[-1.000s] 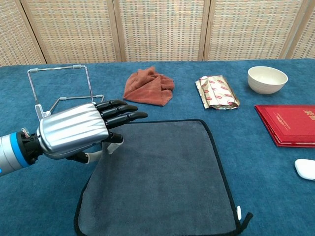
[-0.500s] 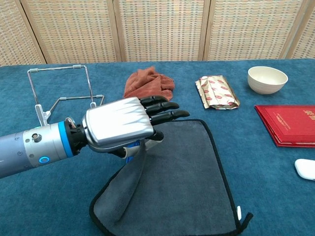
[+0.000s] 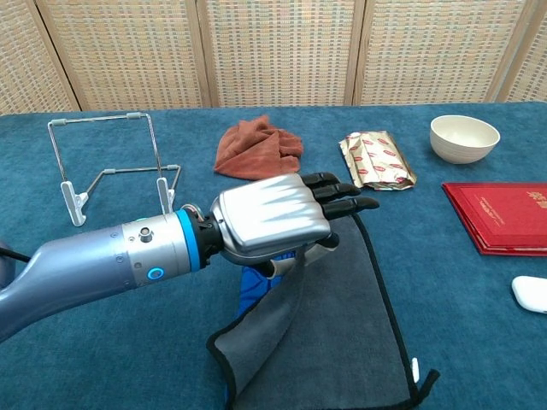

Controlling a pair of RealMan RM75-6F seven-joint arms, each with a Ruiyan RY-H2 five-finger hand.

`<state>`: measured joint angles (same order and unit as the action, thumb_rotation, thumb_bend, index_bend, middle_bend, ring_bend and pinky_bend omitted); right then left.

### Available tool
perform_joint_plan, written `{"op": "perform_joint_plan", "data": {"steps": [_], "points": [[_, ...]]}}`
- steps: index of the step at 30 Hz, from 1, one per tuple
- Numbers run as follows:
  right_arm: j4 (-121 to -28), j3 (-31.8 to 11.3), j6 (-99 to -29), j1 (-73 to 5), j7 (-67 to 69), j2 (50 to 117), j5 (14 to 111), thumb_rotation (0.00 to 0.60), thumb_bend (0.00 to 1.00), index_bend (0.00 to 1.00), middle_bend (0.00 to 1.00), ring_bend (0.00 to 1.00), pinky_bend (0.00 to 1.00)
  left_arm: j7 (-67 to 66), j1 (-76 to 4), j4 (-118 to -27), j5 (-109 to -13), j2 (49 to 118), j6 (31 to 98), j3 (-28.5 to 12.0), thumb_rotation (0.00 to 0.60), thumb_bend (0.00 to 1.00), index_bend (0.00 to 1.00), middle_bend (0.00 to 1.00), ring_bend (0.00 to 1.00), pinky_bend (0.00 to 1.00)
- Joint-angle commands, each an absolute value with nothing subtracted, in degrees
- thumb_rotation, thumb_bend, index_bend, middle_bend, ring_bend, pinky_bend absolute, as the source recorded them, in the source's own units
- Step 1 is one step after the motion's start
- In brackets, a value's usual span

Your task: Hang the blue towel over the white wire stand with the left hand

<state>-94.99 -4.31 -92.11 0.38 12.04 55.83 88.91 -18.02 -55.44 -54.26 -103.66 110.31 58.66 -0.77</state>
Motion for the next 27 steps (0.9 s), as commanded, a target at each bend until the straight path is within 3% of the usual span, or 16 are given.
{"op": "perform_joint_plan", "data": {"steps": [1,22,25,27], "points": [[-94.8,-4.5,-91.6,0.2,12.6,55.7,88.4,0.6,0.0,0.02,0.0,0.0,0.0,-18.6,-57.0,-53.3,-102.3,112.1,56.7,-2.2,0.6,0.5,0.59,0.0,0.0,0.08],[-94.4,-4.8,-91.6,0.3,14.0,55.2,87.8,0.6,0.0,0.02,0.0,0.0,0.0,-22.1,-60.2,-49.7,-96.2,118.0,51.9,-5.5,0.6,0.5,0.59,0.0,0.0,0.08],[-94.3,-4.8,-91.7,0.3,14.0,55.2,87.9,0.6,0.0,0.02,0.0,0.0,0.0,-23.1,-60.2,-49.1,-95.1,118.6,51.5,-5.9,0.6,0.5,0.54,0.0,0.0,0.08],[-94.3,-4.8,-91.7,0.3,14.1,55.2,87.9,0.6,0.0,0.02,0.0,0.0,0.0,-24.2,-60.2,-48.9,-94.3,118.8,51.1,-6.3,0.6,0.5,0.43,0.0,0.0,0.08]]}}
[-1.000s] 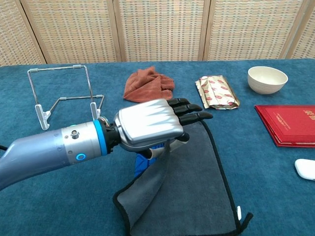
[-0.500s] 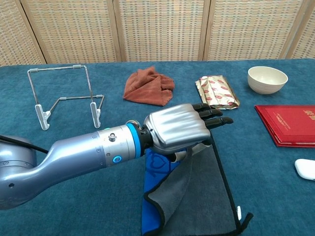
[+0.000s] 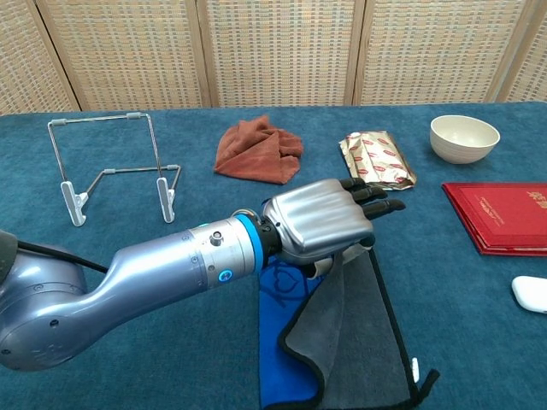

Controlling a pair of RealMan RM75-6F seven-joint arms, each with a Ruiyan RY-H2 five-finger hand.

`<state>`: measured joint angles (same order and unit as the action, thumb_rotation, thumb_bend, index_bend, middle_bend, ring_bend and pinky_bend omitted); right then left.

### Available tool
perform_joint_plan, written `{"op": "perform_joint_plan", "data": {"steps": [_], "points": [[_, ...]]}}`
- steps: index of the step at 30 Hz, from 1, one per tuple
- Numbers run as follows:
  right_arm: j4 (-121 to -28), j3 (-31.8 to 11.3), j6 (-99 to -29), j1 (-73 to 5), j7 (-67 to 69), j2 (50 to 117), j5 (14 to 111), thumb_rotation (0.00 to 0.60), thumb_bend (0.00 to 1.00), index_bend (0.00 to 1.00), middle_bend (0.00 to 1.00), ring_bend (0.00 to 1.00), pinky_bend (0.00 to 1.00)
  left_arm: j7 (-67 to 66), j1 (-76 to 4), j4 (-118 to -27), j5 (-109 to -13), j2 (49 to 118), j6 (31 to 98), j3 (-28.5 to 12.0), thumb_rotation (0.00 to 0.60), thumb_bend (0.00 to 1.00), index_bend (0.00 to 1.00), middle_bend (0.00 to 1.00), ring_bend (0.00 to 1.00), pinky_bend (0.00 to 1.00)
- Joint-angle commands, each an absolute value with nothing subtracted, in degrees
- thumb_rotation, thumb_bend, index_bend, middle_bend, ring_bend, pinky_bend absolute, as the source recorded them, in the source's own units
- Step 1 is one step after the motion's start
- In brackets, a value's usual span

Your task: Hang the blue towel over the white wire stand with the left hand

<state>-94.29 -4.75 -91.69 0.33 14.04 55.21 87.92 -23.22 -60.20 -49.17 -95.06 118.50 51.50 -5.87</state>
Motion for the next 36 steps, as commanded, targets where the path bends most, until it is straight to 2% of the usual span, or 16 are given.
{"op": "perform_joint_plan", "data": {"steps": [1,5,6,7,9,16,21,25,29,36], "points": [[-94.3,-4.8,-91.7,0.3,14.0,55.2,87.9,0.6,0.0,0.02,0.0,0.0,0.0,-24.5,-60.2,-49.0,-94.0,118.9,51.0,-6.4,0.6,0.5,0.38,0.0,0.0,0.08],[-94.3,-4.8,-91.6,0.3,14.1,55.2,87.9,0.6,0.0,0.02,0.0,0.0,0.0,-25.1,-60.2,-49.8,-92.6,118.9,50.3,-6.9,0.6,0.48,0.06,0.0,0.0,0.08],[-94.3,-4.8,-91.6,0.3,14.1,55.2,87.8,0.6,0.0,0.02,0.0,0.0,0.0,-25.3,-60.2,-50.1,-92.3,118.8,50.1,-7.0,0.6,0.46,0.01,0.0,0.0,0.08],[-94.2,-4.8,-91.6,0.3,14.2,55.2,87.8,0.6,0.0,0.02,0.0,0.0,0.0,-25.4,-60.2,-50.3,-92.2,118.8,50.1,-7.1,0.6,0.44,0.0,0.0,0.0,0.08],[-94.2,-4.8,-91.6,0.3,14.2,55.2,87.8,0.6,0.0,0.02,0.0,0.0,0.0,-25.6,-60.2,-50.9,-92.1,118.4,50.3,-7.1,0.6,0.41,0.0,0.0,0.0,0.08],[-94.2,-4.7,-91.5,0.3,14.3,55.2,87.9,0.6,0.0,0.02,0.0,0.0,0.0,-24.8,-59.6,-55.5,-92.3,115.2,52.8,-7.3,0.6,0.41,0.0,0.0,0.0,0.08],[-94.2,-4.6,-91.5,0.3,14.3,55.1,88.1,0.6,0.0,0.02,0.0,0.0,0.0,-24.1,-58.0,-61.3,-92.3,110.0,55.4,-7.3,0.6,0.41,0.0,0.0,0.0,0.08],[-94.4,-4.5,-91.8,0.4,14.3,55.1,88.5,0.6,0.0,0.02,0.0,0.0,0.0,-23.8,-55.2,-66.7,-90.9,104.0,56.9,-6.7,0.6,0.41,0.08,0.0,0.0,0.08],[-94.6,-4.3,-92.1,0.5,14.2,55.1,88.9,0.6,0.0,0.02,0.0,0.0,0.0,-24.1,-53.0,-70.0,-87.2,100.3,56.5,-7.5,0.6,0.41,0.1,0.0,0.0,0.08],[-95.1,-4.1,-92.4,0.5,13.1,55.3,89.8,0.6,0.0,0.02,0.0,0.0,0.0,-27.6,-52.3,-73.8,-72.8,100.2,51.2,-12.9,0.6,0.4,0.12,0.0,0.0,0.1]]}}
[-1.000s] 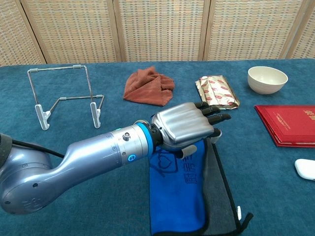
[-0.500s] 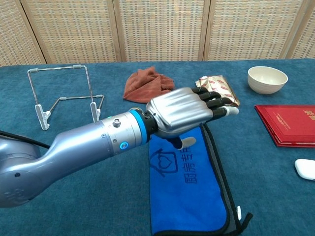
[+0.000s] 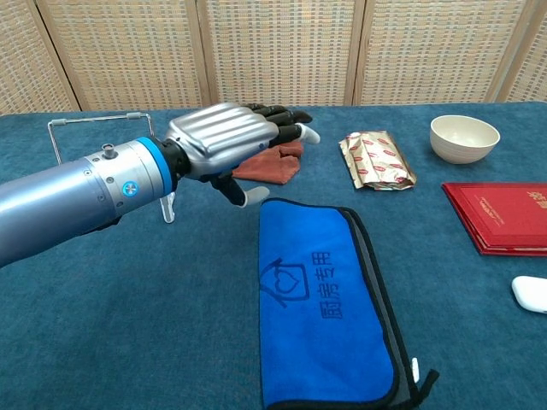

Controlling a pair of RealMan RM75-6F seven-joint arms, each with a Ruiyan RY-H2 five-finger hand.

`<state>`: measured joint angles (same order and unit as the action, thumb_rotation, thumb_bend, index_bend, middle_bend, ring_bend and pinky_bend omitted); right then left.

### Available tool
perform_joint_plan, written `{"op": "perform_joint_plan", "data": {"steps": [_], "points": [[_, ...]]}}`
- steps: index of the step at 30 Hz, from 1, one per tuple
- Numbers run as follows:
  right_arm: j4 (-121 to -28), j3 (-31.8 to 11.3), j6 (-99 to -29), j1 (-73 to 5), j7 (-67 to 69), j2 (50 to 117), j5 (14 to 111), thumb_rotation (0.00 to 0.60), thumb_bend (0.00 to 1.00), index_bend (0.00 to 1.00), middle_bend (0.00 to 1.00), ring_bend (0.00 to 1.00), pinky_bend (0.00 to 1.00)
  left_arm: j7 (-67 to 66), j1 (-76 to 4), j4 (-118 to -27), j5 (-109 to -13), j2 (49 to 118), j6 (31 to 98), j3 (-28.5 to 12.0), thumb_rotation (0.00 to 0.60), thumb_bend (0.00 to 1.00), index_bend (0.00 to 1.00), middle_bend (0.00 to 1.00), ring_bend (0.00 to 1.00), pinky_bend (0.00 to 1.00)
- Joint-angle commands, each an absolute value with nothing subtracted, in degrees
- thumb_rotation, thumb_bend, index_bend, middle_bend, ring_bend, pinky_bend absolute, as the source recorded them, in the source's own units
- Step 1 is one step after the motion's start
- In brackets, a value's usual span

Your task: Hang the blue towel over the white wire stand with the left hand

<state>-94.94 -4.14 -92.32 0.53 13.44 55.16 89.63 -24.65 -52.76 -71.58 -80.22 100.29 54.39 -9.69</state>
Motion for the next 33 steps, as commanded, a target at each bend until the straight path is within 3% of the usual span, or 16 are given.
{"op": "perform_joint_plan", "data": {"steps": [1,3,6,9,15,20,25,33], "points": [[-95.1,-4.0,-92.4,0.5,13.0,55.3,89.9,0.6,0.0,0.02,0.0,0.0,0.0,-28.9,-52.7,-73.8,-70.5,100.8,50.5,-13.8,0.6,0.4,0.12,0.0,0.02,0.1],[-95.1,-4.0,-92.2,0.4,12.7,55.4,89.8,0.6,0.0,0.02,0.0,0.0,0.0,-31.6,-53.7,-73.5,-66.4,102.2,49.6,-15.2,0.6,0.39,0.11,0.04,0.09,0.12],[-95.0,-4.1,-91.8,0.3,12.8,55.5,89.4,0.6,0.0,0.02,0.0,0.0,0.0,-35.0,-55.2,-72.9,-61.5,104.2,48.9,-16.7,0.6,0.37,0.11,0.31,0.4,0.28],[-94.8,-4.3,-91.5,0.2,13.1,55.4,89.0,0.6,0.0,0.02,0.0,0.0,0.0,-37.4,-56.7,-71.9,-58.0,106.0,48.8,-17.7,0.6,0.37,0.1,0.51,0.59,0.45],[-94.6,-4.4,-90.9,0.0,13.7,55.3,88.4,0.6,0.0,0.02,0.0,0.0,0.0,-42.7,-59.5,-69.0,-51.5,109.5,49.8,-18.9,0.6,0.35,0.11,0.74,0.81,0.74],[-94.5,-4.4,-90.4,-0.2,14.0,55.3,88.0,0.6,0.0,0.02,0.0,0.0,0.0,-45.9,-60.7,-66.4,-46.0,111.7,52.1,-20.2,0.6,0.33,0.13,0.81,0.87,0.84],[-94.5,-4.4,-90.2,-0.4,13.8,55.4,88.1,0.6,0.0,0.02,0.0,0.0,0.0,-47.4,-61.4,-64.8,-43.7,112.6,54.6,-20.8,0.6,0.33,0.15,0.79,0.86,0.83],[-94.6,-4.4,-90.1,-0.4,13.4,55.5,88.1,0.6,0.0,0.02,0.0,0.0,0.0,-48.1,-61.8,-64.0,-38.4,113.5,53.1,-21.2,0.6,0.33,0.29,0.78,0.85,0.83]]}}
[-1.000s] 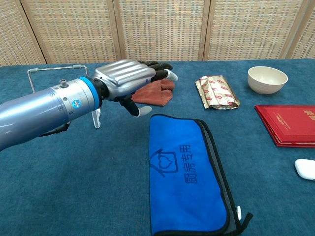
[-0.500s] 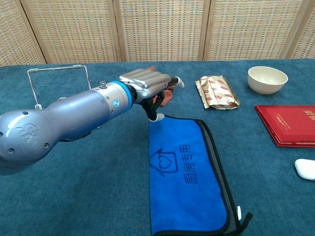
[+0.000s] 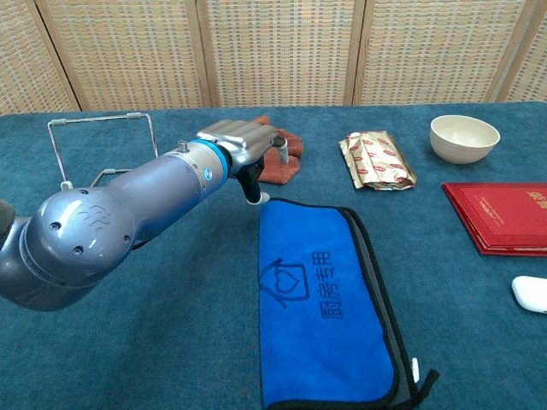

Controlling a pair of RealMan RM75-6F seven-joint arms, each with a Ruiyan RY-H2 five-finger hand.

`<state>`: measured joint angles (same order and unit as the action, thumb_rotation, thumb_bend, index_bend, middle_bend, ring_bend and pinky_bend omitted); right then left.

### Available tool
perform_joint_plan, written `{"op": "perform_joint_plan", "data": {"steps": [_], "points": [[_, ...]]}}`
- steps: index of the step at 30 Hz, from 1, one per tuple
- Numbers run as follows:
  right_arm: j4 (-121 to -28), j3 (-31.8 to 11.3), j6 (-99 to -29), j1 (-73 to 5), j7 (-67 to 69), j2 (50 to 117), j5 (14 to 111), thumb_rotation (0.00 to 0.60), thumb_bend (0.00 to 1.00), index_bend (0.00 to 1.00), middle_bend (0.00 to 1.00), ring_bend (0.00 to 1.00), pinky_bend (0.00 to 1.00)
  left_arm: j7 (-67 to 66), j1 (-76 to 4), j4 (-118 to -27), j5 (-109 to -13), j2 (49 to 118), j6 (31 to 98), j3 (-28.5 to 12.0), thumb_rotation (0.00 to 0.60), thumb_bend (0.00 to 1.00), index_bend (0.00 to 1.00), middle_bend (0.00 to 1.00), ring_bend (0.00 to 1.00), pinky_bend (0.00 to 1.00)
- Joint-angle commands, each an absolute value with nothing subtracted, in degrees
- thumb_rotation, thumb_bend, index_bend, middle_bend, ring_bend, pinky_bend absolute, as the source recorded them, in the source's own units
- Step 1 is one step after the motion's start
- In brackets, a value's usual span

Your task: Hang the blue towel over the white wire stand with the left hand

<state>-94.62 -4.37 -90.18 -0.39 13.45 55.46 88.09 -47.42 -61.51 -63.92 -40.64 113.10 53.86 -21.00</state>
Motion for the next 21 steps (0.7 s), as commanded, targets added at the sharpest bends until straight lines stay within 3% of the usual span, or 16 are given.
{"op": "perform_joint_plan", "data": {"steps": [1,21], "points": [[-94.6,-4.4,-90.1,-0.4,13.5,55.5,88.0,0.6,0.0,0.02,0.0,0.0,0.0,-48.5,-62.0,-64.1,-37.7,113.5,53.1,-21.2,0.6,0.33,0.3,0.78,0.85,0.83],[-94.5,-4.3,-89.7,-0.5,14.2,55.3,87.9,0.6,0.0,0.02,0.0,0.0,0.0,-51.3,-63.6,-62.5,-30.8,115.4,54.7,-21.5,0.6,0.35,0.33,0.79,0.86,0.83]]}}
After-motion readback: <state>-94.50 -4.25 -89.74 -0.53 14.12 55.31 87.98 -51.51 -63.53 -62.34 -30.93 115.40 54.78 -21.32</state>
